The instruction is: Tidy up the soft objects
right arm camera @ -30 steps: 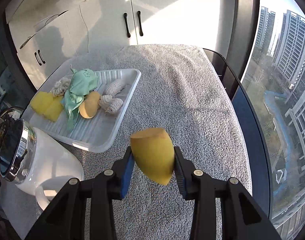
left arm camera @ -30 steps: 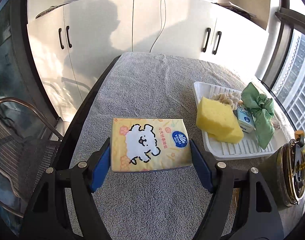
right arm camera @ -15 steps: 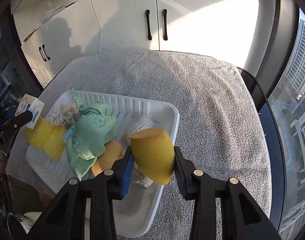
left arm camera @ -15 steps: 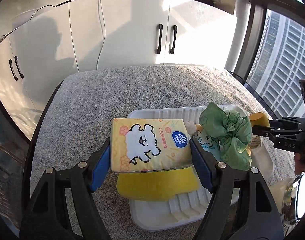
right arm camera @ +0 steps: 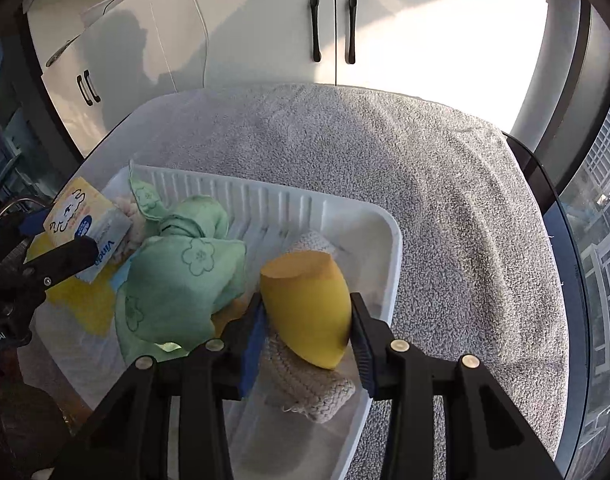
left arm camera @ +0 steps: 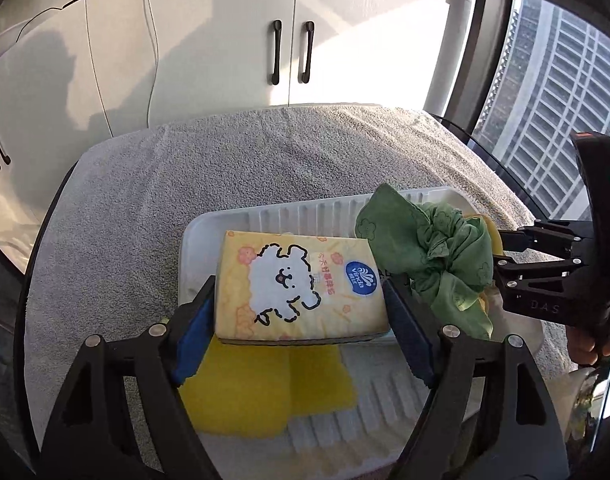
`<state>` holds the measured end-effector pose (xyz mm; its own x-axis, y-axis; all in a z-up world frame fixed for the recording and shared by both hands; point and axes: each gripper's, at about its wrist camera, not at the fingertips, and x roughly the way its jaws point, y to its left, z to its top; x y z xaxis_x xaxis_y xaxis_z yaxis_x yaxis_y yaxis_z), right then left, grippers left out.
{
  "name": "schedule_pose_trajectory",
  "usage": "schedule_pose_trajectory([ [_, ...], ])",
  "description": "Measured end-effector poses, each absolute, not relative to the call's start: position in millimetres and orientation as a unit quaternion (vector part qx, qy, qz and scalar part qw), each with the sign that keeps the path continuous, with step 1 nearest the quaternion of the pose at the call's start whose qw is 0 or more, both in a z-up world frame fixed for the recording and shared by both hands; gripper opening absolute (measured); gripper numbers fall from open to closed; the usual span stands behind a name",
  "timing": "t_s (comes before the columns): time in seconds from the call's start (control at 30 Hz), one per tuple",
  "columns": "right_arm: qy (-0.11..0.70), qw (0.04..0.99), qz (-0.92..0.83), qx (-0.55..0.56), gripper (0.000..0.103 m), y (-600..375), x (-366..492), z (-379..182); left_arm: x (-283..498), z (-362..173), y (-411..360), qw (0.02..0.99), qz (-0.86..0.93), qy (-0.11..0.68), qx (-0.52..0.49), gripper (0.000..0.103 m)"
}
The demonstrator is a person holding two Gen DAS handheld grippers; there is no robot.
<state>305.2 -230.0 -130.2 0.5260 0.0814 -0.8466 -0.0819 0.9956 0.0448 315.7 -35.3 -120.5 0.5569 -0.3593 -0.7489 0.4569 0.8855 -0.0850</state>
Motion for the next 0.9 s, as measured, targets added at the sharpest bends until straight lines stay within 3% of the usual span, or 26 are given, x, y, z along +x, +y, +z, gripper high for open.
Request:
schedule_pose_trajectory([
  [0.17, 0.488, 0.871, 0.052, 0.005, 0.052, -233, 301, -126, 308, -116, -37, 0.881, -0.233, 0.404, 0.075, 0.079],
  [0.3, 0.470, 0.881, 0.045, -0.009, 0.074, -231, 289, -113, 299, -106, -34, 0.887, -0.232, 0.392, 0.082, 0.081],
  [0.4, 0.454, 0.889, 0.042, -0.029, 0.075, -228, 275, -103, 293, -97, -30, 0.891, -0.232, 0.383, 0.078, 0.086],
  [0.9, 0.436, 0.900, 0.021, 0.024, 0.076, -245, 235, -84, 253, -71, 4, 0.924, -0.168, 0.335, 0.071, 0.087],
])
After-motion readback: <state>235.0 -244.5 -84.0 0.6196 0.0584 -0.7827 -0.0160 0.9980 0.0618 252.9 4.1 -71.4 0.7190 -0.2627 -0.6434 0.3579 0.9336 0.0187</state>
